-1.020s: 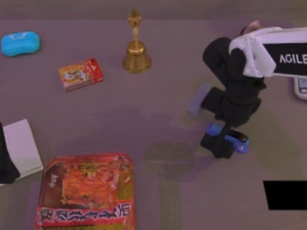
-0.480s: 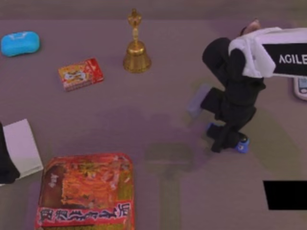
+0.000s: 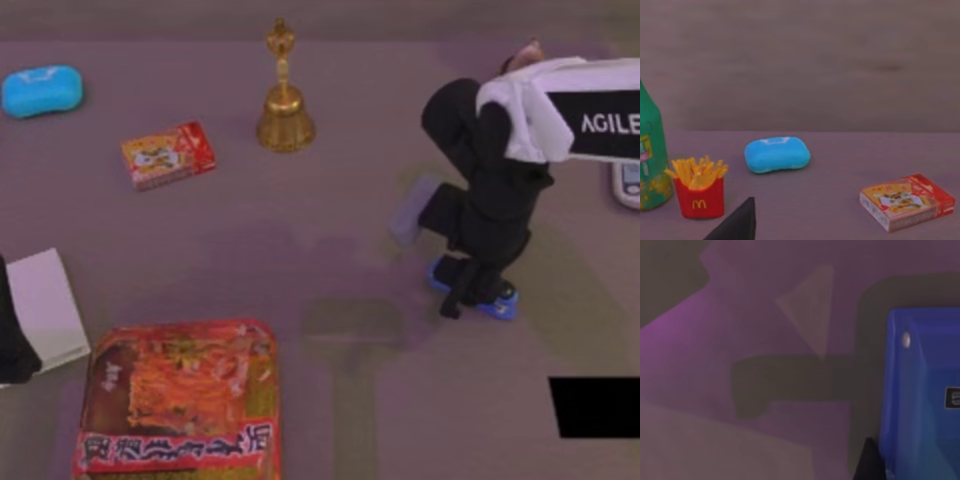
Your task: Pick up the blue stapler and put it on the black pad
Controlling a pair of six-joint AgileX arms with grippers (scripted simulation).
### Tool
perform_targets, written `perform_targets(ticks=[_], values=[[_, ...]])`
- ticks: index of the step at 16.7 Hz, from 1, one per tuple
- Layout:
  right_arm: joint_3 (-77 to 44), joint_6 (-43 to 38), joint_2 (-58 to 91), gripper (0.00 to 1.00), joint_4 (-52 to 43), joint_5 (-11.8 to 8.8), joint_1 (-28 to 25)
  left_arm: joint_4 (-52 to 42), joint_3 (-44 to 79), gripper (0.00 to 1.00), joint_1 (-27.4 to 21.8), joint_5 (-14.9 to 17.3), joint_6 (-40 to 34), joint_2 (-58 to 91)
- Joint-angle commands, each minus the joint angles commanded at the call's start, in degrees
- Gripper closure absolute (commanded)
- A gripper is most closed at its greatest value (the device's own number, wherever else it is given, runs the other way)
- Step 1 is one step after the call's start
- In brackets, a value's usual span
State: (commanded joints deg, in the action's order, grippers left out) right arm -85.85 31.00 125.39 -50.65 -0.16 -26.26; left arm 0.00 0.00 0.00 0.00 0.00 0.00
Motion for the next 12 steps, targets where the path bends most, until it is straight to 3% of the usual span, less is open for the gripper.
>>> perform_targets(ticks=[6,12], values=[[-1.0,0.2,-0.3,1.00,-1.0,0.1,-0.1,0.0,0.0,0.00,0.0,0.0,0.0,0.0],[-10.7,0.3,-4.2,1.00,-15.8,0.0,-0.2,0.0,0.0,0.00,0.0,0.0,0.0,0.0]])
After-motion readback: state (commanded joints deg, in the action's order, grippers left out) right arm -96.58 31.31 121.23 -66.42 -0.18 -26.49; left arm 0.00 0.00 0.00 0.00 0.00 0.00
